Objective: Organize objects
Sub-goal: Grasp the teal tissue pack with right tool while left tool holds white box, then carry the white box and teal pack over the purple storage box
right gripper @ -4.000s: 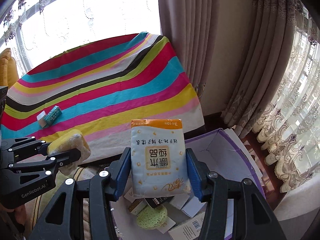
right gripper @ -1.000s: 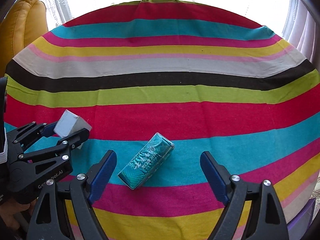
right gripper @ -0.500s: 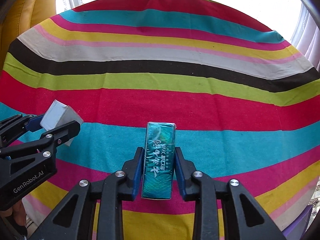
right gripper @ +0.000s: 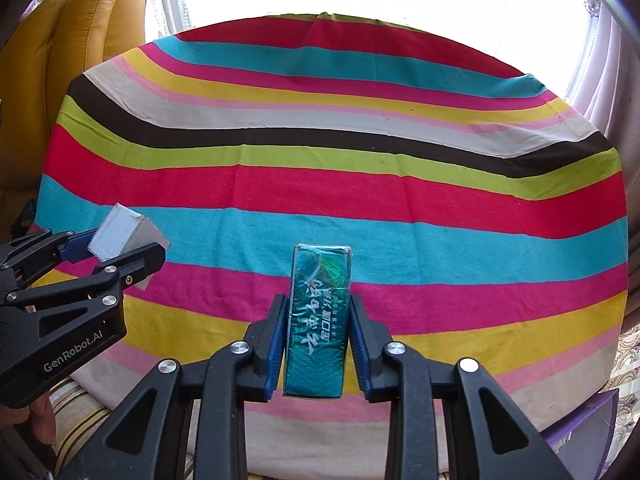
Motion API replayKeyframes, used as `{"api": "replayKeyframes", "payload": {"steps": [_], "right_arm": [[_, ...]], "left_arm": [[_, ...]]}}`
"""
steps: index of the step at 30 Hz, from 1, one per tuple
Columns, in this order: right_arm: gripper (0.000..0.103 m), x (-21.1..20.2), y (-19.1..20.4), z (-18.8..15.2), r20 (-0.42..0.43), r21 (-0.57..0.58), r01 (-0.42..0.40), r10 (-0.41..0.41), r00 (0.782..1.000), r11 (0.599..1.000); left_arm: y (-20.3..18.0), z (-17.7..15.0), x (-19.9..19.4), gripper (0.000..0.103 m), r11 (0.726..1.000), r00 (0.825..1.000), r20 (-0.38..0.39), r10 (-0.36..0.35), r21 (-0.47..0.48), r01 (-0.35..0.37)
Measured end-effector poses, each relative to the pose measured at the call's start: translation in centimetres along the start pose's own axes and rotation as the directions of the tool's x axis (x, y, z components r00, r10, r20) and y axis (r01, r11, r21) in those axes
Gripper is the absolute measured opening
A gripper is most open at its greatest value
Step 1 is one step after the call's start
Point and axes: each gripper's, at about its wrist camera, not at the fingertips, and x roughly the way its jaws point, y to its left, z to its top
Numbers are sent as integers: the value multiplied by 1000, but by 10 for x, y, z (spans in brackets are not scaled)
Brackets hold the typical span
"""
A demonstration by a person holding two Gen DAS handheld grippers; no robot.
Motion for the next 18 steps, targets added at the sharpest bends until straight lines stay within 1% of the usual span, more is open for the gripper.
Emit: {"api": "replayKeyframes", "payload": {"steps": [8,14,18], "right_arm": [[31,-31,13,-29,20,-29,-3,3,1000,1000],[31,-45,19,-44,38,-51,25,-23,999,998],[31,-53,20,-56,44,-59,36,-34,998,998]], "left_arm": [[1,-29,-21,49,1000,1000,8,4,-17,-4],[-3,-43,-40,49,1000,1000,30,7,-4,-7],[-4,-53,-49,49,1000,1000,31,1,3,-1]]}}
